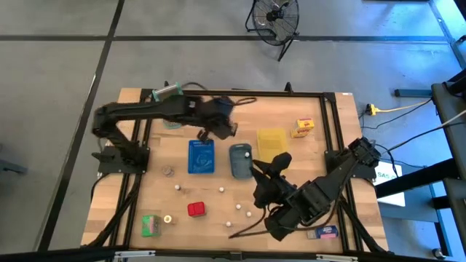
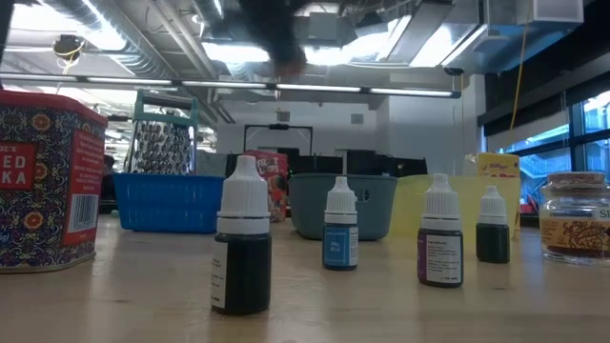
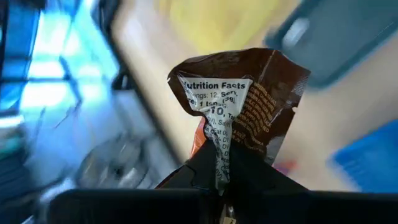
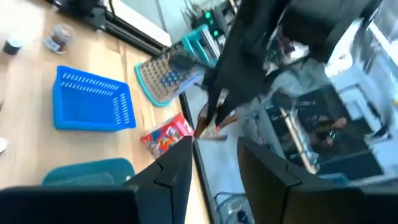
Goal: Pick & Place Kitchen Items
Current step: Put the orange seasoning pack into the blue bin
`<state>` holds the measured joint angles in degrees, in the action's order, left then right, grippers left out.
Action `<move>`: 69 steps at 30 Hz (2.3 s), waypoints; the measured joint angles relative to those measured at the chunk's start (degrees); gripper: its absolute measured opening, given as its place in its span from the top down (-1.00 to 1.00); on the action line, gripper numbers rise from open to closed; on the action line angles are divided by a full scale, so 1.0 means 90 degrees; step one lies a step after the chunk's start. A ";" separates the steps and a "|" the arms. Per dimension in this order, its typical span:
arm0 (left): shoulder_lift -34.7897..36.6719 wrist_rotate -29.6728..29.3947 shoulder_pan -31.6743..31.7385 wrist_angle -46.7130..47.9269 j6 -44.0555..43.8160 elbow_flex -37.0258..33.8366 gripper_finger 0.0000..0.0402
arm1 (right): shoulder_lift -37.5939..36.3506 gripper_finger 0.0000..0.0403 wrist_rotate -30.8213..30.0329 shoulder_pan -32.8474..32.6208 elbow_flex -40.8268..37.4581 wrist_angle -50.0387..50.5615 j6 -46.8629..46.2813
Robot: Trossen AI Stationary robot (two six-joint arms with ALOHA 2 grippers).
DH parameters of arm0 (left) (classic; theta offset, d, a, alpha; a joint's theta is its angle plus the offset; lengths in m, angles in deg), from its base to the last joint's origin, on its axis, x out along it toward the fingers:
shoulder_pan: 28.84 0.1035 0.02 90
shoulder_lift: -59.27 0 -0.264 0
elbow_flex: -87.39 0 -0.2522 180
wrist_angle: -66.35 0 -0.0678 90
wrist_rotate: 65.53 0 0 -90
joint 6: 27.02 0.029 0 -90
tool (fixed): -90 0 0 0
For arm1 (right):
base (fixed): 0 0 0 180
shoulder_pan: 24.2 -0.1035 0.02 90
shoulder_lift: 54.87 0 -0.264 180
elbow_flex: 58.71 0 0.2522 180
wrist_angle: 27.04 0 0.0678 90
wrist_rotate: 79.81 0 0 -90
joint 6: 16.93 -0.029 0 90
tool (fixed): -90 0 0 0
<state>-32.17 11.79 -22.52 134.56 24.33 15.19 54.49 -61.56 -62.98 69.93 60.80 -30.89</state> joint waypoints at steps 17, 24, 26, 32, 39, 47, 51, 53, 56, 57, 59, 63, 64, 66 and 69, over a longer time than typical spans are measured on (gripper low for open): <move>0.1816 0.4637 -0.0881 -0.2714 -0.3355 0.0010 0.88 | 0.0002 0.35 0.0388 -0.0637 0.0033 -0.4815 0.5188; 0.1853 0.4549 -0.1367 -0.2293 -0.3686 0.0002 0.91 | 0.0002 0.35 0.0562 -0.0841 0.0033 -0.7545 0.7337; 0.1793 0.4586 -0.1536 -0.2391 -0.3711 0.0002 0.91 | 0.0002 0.35 0.0878 -0.0828 0.0033 -0.8350 0.8047; 0.1575 0.4502 -0.2148 -0.2500 -0.4099 -0.0005 0.91 | 0.0002 0.35 0.1195 -0.0642 0.0089 -0.9609 0.8989; 0.1513 0.3952 -0.2544 -0.2951 -0.4310 -0.0005 0.91 | 0.0005 0.35 0.1310 -0.0412 0.0290 -0.8935 0.8023; 0.1431 0.3813 -0.2704 -0.2903 -0.4312 -0.0003 0.91 | 0.0012 0.10 0.1546 -0.0268 0.0436 -0.8467 0.6930; 0.1428 0.3810 -0.2702 -0.2992 -0.4392 -0.0002 0.91 | 0.0012 -0.11 0.1596 -0.0174 0.0436 -0.8228 0.6270; 0.1418 0.3807 -0.2700 -0.3045 -0.4546 -0.0002 0.91 | 0.0014 -0.17 0.1736 -0.0116 0.0436 -0.8051 0.5889; 0.1418 0.3734 -0.2700 -0.3071 -0.4668 -0.0002 0.91 | 0.0012 -0.20 0.2213 -0.0030 0.0436 -0.7715 0.5520; 0.1418 0.3671 -0.2700 -0.3053 -0.4707 -0.0002 0.91 | 0.0013 -0.20 0.2408 -0.0004 0.0436 -0.7637 0.5414; 0.1418 0.3600 -0.2700 -0.3027 -0.4767 -0.0002 0.91 | 0.0014 -0.19 0.2750 0.0046 0.0434 -0.7593 0.5252; 0.1418 0.3535 -0.2700 -0.3041 -0.4898 -0.0002 0.91 | 0.0014 -0.17 0.3144 0.0173 0.0434 -0.7665 0.5090; 0.1418 0.3532 -0.2700 -0.3041 -0.4963 -0.0002 0.91 | 0.0014 -0.17 0.3151 0.0218 0.0435 -0.7662 0.5101; 0.1418 0.3515 -0.2690 -0.3057 -0.5021 -0.0002 0.90 | 0.0014 -0.17 0.3193 0.0315 0.0434 -0.7677 0.5053; 0.1418 0.3511 -0.2690 -0.3046 -0.5120 -0.0002 0.90 | 0.0014 -0.17 0.3258 0.0434 0.0434 -0.7666 0.4804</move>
<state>-19.41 43.39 -46.73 107.14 -21.75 15.17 54.62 -32.24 -59.07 73.84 -8.20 12.35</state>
